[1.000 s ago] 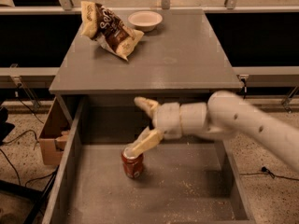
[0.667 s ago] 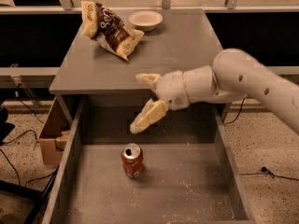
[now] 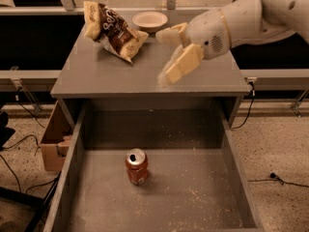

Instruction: Place coke can into top drawer

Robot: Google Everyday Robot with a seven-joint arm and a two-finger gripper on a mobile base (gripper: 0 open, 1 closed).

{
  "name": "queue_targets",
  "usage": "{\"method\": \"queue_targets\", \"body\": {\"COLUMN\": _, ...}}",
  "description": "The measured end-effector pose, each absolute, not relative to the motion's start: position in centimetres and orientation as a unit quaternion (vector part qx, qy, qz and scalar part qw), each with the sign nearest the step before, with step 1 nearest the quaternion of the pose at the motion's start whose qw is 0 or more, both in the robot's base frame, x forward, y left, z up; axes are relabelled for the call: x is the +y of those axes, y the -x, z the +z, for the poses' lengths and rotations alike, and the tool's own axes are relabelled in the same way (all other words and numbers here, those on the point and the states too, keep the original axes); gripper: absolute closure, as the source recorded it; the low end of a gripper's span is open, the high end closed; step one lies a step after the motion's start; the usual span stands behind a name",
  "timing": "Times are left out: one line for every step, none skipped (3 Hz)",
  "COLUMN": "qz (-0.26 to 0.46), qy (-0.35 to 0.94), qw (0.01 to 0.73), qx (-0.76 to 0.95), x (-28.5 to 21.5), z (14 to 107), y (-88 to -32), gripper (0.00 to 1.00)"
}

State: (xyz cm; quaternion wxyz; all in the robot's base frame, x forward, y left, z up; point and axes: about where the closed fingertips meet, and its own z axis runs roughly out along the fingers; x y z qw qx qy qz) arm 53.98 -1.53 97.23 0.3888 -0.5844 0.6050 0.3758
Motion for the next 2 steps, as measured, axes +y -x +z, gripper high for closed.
{"method": "queue_targets", "body": {"qz": 0.329, "qy": 0.602, "qw": 0.403, "qx": 0.606, "x": -5.5, "z": 103.4, "y": -51.3, "gripper": 0.0}}
{"method": "queue_targets", "body": {"qz": 0.244, "qy": 0.583, "qw": 0.441, "qx": 0.637, "x": -9.4, "z": 106.6, "y": -47.7, "gripper": 0.0}}
